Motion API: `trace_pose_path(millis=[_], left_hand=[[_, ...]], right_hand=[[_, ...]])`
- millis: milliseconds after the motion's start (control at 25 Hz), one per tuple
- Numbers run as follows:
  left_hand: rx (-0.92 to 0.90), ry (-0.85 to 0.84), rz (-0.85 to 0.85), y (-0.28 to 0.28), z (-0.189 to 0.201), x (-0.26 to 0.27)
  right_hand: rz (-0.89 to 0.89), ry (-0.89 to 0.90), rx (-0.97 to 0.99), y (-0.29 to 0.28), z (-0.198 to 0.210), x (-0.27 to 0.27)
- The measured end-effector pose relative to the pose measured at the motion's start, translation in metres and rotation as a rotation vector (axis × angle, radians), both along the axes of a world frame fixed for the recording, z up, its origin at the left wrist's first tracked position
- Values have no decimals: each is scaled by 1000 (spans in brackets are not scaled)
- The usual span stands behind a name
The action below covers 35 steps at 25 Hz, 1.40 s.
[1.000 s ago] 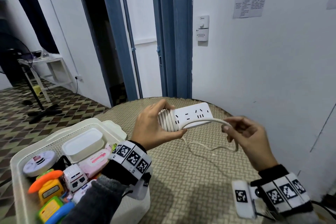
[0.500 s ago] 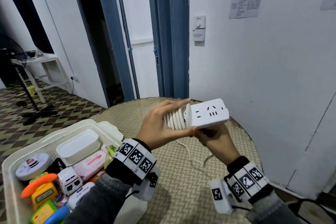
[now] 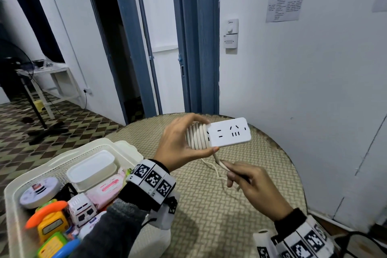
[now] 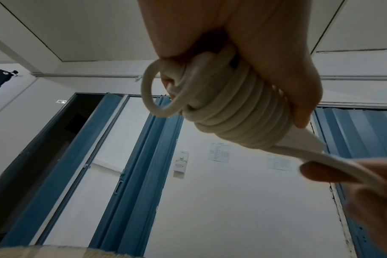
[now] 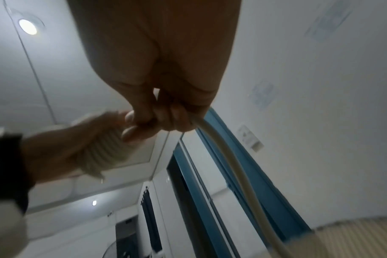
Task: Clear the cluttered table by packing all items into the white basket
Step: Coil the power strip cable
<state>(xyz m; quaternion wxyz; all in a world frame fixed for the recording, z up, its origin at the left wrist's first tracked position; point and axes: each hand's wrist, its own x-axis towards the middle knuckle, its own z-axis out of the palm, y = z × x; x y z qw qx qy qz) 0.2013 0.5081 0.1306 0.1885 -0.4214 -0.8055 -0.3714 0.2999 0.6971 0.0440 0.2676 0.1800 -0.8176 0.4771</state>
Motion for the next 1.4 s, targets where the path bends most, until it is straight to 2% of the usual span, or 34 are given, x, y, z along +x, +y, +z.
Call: trace_pose_path(millis=[160, 320, 440, 520, 560, 640, 680, 760, 800, 920, 1040, 1240, 1400], left_hand=[[34, -68, -13, -3, 4, -3], [-116, 7, 31, 0, 8, 1], [-135, 61, 49, 8, 5, 7], [-81, 44, 66, 11, 2, 11], [-62, 39, 75, 11, 0, 13], [-32, 29, 77, 11, -5, 15], [-16, 23, 77, 10, -7, 16], [10, 21, 72, 11, -11, 15], [11, 5, 64, 11, -12, 16], [-35, -51, 66, 13, -9, 18], [-124, 8, 106, 13, 0, 21], [-336, 31, 48, 6, 10, 23], [-238, 12, 28, 2, 4, 23]], right_hand=[[-148, 187, 250, 12, 34, 2], [-285, 335, 492, 6, 54, -7], [-243, 444, 504, -8, 62, -11], [-289, 477, 375, -11, 69, -10], [-394, 478, 335, -8, 72, -10], [-630, 375, 438, 6, 78, -13], [-608, 254, 458, 13, 79, -16], [-379, 79, 300, 18, 79, -23], [-313, 73, 211, 18, 77, -25], [-333, 152, 97, 12, 72, -28], [-315, 154, 15, 5, 58, -28], [-224, 139, -153, 5, 49, -23], [-176, 90, -174, 7, 54, -22]])
